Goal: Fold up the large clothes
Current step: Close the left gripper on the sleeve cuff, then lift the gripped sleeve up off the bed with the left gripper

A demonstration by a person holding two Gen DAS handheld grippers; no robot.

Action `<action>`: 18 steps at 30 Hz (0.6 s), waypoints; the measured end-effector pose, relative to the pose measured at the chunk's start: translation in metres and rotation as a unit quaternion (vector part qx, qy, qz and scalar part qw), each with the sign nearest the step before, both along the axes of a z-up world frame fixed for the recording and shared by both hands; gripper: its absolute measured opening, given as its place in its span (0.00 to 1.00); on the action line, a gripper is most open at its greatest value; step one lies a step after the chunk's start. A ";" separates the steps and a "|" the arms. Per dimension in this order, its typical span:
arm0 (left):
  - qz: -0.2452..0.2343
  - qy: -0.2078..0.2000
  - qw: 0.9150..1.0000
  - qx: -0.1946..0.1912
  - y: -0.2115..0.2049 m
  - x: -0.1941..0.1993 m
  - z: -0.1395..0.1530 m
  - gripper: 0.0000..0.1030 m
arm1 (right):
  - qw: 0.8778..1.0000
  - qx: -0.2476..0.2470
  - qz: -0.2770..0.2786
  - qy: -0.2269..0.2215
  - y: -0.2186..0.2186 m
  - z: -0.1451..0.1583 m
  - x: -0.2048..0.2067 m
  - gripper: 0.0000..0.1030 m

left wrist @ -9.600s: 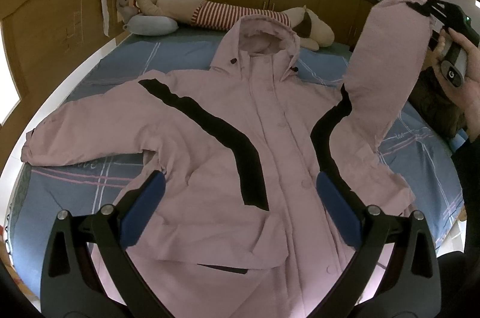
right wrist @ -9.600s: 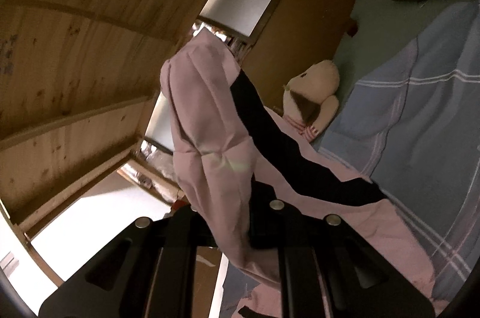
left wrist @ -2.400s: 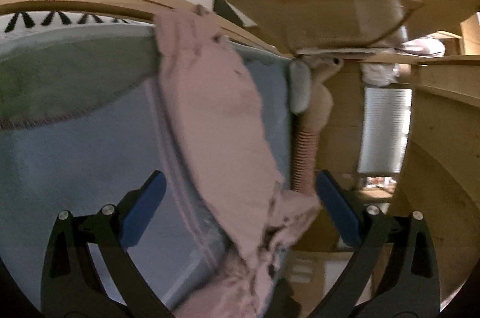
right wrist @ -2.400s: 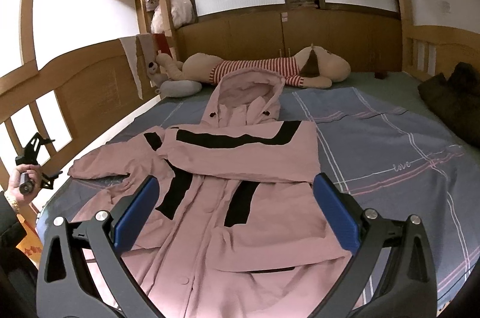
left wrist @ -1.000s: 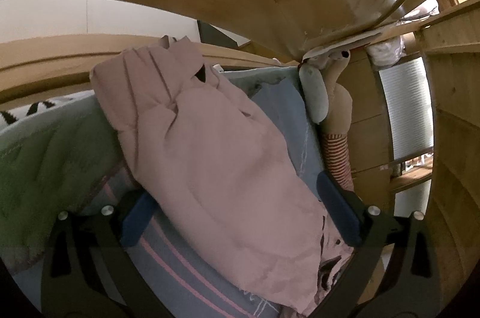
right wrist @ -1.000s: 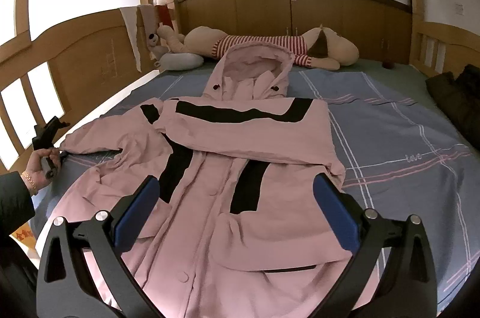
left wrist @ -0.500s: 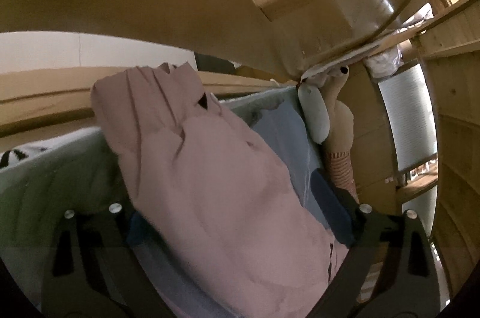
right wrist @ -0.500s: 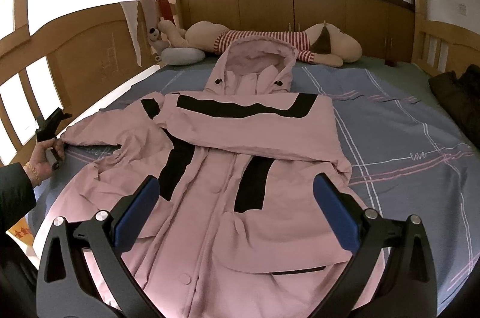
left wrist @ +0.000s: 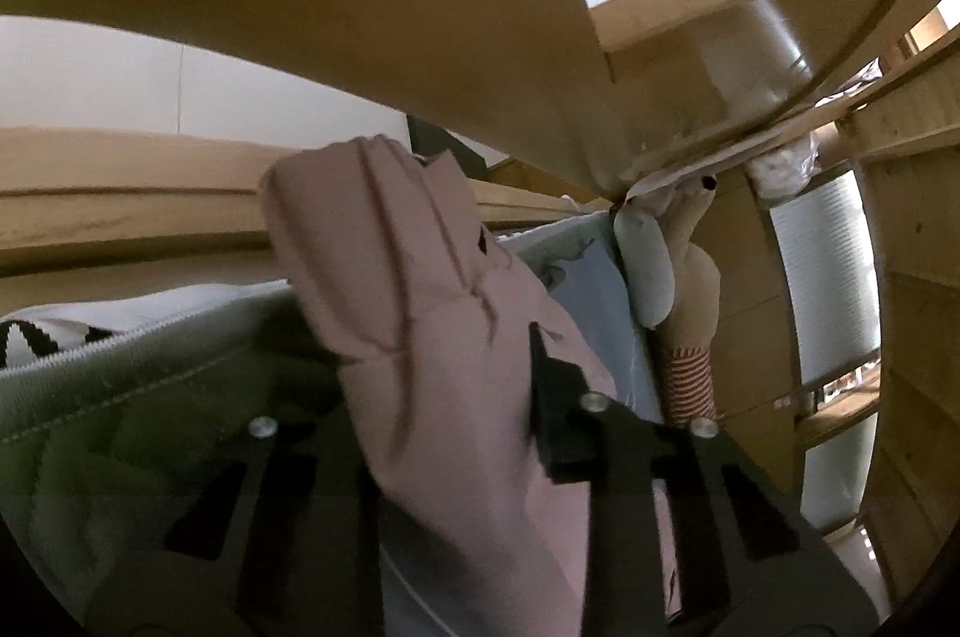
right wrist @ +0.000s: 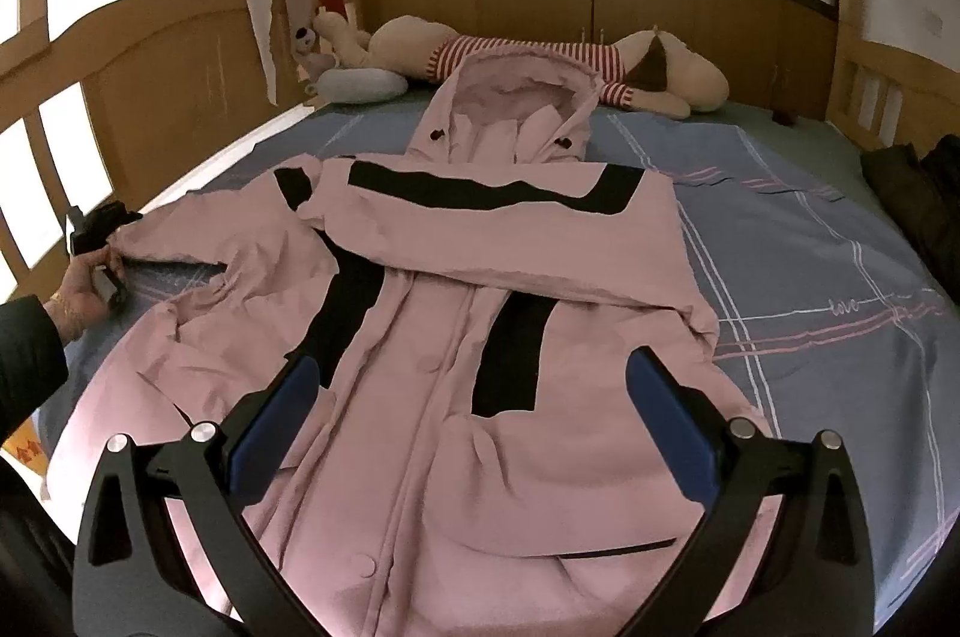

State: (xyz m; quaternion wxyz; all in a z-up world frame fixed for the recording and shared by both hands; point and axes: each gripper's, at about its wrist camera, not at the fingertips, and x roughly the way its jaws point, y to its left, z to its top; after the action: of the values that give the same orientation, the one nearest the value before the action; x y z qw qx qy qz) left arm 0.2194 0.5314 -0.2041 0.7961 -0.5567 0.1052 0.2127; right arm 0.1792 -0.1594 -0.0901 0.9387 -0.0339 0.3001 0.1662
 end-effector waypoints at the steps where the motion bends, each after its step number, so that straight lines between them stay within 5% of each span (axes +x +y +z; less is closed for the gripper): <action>1: 0.001 0.000 1.000 0.004 -0.001 0.000 0.001 0.21 | 1.000 -0.005 0.001 0.000 0.002 -0.002 0.001 0.99; 18: 0.002 0.039 0.993 0.108 -0.023 0.004 0.050 0.15 | 1.000 -0.019 0.005 0.004 0.009 -0.007 0.001 0.99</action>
State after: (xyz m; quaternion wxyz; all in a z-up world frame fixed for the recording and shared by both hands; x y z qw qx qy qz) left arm 0.2239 0.5082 -0.1537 0.8464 -0.4588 0.1112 0.2464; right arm 0.1802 -0.1508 -0.0968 0.9359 -0.0521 0.3068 0.1652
